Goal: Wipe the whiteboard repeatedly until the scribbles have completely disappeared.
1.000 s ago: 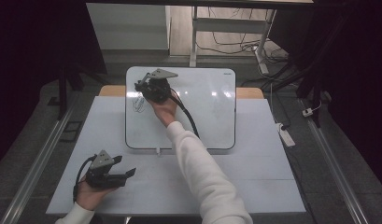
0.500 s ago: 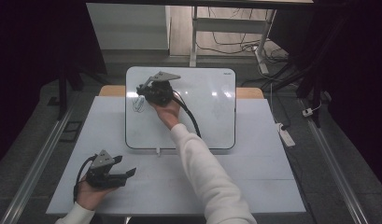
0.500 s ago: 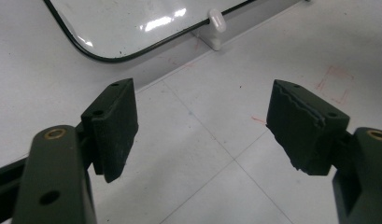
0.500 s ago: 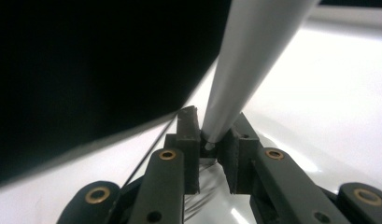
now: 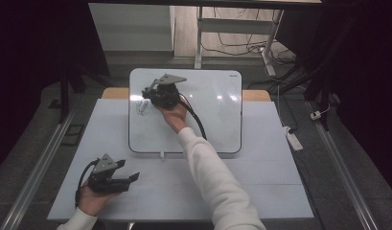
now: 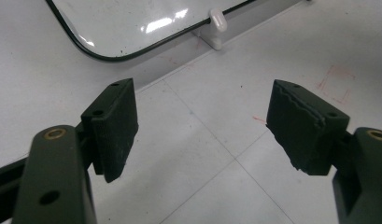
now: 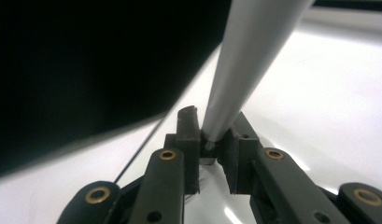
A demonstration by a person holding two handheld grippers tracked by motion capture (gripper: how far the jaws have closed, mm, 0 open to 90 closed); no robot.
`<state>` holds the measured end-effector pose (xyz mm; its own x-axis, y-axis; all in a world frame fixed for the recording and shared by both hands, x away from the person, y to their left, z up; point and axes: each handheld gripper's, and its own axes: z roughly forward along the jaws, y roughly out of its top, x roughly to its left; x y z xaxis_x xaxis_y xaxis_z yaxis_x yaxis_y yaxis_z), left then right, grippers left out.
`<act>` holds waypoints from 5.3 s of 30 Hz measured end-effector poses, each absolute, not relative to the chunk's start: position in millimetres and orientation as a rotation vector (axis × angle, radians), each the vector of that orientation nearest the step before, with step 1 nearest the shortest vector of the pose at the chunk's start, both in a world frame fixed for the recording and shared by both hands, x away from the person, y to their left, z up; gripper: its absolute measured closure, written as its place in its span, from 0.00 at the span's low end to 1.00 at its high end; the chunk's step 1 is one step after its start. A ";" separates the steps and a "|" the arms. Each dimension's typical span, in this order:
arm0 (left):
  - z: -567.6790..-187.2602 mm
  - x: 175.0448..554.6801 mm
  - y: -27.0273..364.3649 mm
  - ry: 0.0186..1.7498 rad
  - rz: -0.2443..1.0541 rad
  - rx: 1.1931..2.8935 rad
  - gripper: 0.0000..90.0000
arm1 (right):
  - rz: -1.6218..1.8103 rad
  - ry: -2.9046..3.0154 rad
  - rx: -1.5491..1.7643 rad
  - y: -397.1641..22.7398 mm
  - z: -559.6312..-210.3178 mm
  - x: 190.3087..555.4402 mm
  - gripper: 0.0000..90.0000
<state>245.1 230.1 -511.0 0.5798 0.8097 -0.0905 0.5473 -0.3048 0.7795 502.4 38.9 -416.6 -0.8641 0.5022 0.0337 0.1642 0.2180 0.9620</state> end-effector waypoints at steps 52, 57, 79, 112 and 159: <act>-511.0 245.8 229.3 1.087 0.408 1.994 0.29 | 1.671 2.283 0.617 19.2 -444.7 468.9 0.87; -511.2 246.2 229.2 1.088 0.407 1.996 0.29 | 1.630 2.371 0.523 35.6 -457.9 456.2 0.87; -511.4 247.1 232.5 1.091 0.404 1.986 0.29 | 1.660 2.347 0.519 48.4 -445.5 473.6 0.87; -510.5 246.0 232.2 1.091 0.409 1.982 0.29 | 1.695 2.262 0.548 63.0 -432.0 489.0 0.87; -511.1 246.5 234.4 1.099 0.416 1.973 0.28 | 1.670 2.380 0.535 25.6 -438.5 460.7 0.87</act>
<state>246.5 234.4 -511.1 0.5641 0.8198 -0.0990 0.5484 -0.2823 0.7871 460.7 25.6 -438.5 -0.9180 0.3929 0.0542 0.1846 0.3024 0.9351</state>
